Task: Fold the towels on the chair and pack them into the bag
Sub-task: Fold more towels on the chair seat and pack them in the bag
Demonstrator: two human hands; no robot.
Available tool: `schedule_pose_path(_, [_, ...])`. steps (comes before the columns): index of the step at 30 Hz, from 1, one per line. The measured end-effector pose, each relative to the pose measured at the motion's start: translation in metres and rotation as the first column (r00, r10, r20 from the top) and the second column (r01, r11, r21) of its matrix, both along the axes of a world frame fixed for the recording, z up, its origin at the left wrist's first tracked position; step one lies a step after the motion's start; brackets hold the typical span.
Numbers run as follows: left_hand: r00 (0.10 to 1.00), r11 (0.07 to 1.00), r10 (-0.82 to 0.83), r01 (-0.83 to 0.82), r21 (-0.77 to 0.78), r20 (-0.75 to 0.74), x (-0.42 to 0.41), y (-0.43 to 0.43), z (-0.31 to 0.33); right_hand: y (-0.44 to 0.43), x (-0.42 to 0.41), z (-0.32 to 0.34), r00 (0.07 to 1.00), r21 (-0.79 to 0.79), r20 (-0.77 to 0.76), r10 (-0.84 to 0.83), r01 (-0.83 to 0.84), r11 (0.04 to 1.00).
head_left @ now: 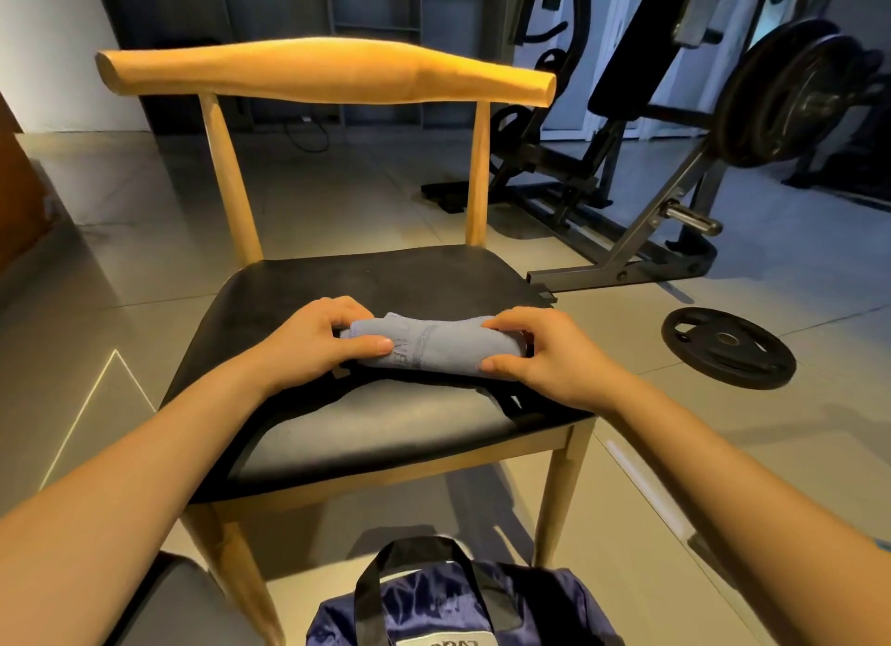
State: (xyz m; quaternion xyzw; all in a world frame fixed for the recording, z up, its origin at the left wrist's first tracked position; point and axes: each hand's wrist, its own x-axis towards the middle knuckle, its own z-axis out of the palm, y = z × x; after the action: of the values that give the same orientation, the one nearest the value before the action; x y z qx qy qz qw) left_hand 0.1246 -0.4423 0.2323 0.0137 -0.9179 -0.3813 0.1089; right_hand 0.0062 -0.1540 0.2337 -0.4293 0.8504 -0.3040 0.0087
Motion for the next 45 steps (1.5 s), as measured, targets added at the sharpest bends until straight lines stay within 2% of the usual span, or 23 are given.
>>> schedule_pose_path(2, [0.999, 0.999, 0.031, -0.032, 0.034, 0.042, -0.002, -0.001, -0.003, 0.002, -0.003, 0.001, 0.996, -0.024, 0.089, 0.012, -0.01, 1.0])
schedule_pose_path(4, [0.997, 0.997, 0.073, -0.074, 0.009, 0.034, -0.005, -0.001, -0.007, -0.001, -0.001, -0.002, 0.996, -0.046, 0.091, -0.009, 0.013, 0.999])
schedule_pose_path(8, [0.97, 0.989, 0.076, -0.103, -0.109, -0.231, -0.006, 0.004, -0.008, -0.01, 0.001, -0.007, 0.98, 0.001, -0.157, -0.123, 0.124, 0.992])
schedule_pose_path(10, [0.959, 0.988, 0.035, -0.076, -0.137, -0.281, -0.007, 0.008, -0.008, -0.013, 0.002, -0.007, 0.955, 0.031, -0.256, -0.151, 0.164, 0.986])
schedule_pose_path(12, [0.974, 0.996, 0.022, -0.04, -0.074, -0.226, -0.006, 0.012, -0.007, -0.014, 0.004, -0.006, 0.955, 0.027, -0.256, -0.147, 0.159, 0.987])
schedule_pose_path(14, [0.994, 1.0, -0.015, 0.017, 0.014, -0.109, -0.003, 0.014, -0.005, -0.01, 0.003, -0.004, 0.975, -0.007, -0.182, -0.126, 0.127, 0.992])
schedule_pose_path(17, [0.998, 0.996, -0.066, 0.064, -0.065, -0.023, -0.002, 0.015, -0.009, -0.002, 0.001, -0.003, 0.993, 0.035, -0.108, -0.038, 0.042, 0.998])
schedule_pose_path(19, [0.998, 0.994, -0.042, 0.038, -0.104, -0.036, -0.004, 0.015, -0.009, 0.0, 0.001, -0.006, 0.995, 0.084, -0.101, -0.013, 0.021, 0.996])
schedule_pose_path(21, [0.998, 0.993, -0.027, 0.02, -0.113, -0.062, -0.006, 0.015, -0.005, 0.001, 0.002, -0.006, 0.999, 0.043, -0.041, -0.032, 0.034, 0.998])
schedule_pose_path(24, [0.995, 0.998, -0.019, 0.014, -0.053, -0.099, -0.008, 0.017, -0.001, 0.003, -0.002, -0.002, 0.998, -0.053, 0.056, -0.019, 0.022, 0.998])
schedule_pose_path(31, [0.998, 1.0, 0.012, -0.01, 0.029, -0.062, -0.011, 0.013, -0.002, -0.001, -0.013, -0.004, 0.988, -0.097, 0.139, -0.065, 0.079, 0.992])
schedule_pose_path(33, [0.992, 0.999, 0.046, -0.048, -0.015, -0.115, -0.013, 0.015, -0.005, -0.004, -0.014, -0.006, 0.986, -0.098, 0.139, -0.088, 0.102, 0.99])
schedule_pose_path(35, [0.971, 0.99, 0.054, -0.083, -0.113, -0.235, -0.015, 0.017, -0.008, -0.009, -0.017, -0.009, 0.981, -0.118, 0.152, -0.122, 0.141, 0.983])
schedule_pose_path(37, [0.964, 0.982, 0.037, -0.084, -0.171, -0.263, -0.015, 0.017, -0.007, -0.014, -0.016, -0.011, 0.972, -0.15, 0.174, -0.16, 0.186, 0.971])
schedule_pose_path(39, [0.982, 0.979, -0.003, -0.035, -0.199, -0.188, -0.012, 0.014, -0.008, -0.018, -0.016, -0.012, 0.972, -0.137, 0.121, -0.2, 0.216, 0.967])
schedule_pose_path(41, [0.992, 0.976, -0.03, 0.003, -0.22, -0.119, -0.008, 0.01, -0.009, -0.019, -0.015, -0.011, 0.976, -0.124, -0.012, -0.217, 0.214, 0.969])
schedule_pose_path(43, [0.994, 0.982, -0.019, -0.002, -0.191, -0.108, -0.008, 0.008, -0.01, -0.016, -0.014, -0.009, 0.984, -0.108, -0.086, -0.155, 0.145, 0.984])
schedule_pose_path(45, [0.994, 0.99, -0.018, 0.003, -0.139, -0.111, -0.01, 0.008, -0.007, -0.013, -0.016, -0.009, 0.993, -0.062, -0.089, -0.072, 0.066, 0.996])
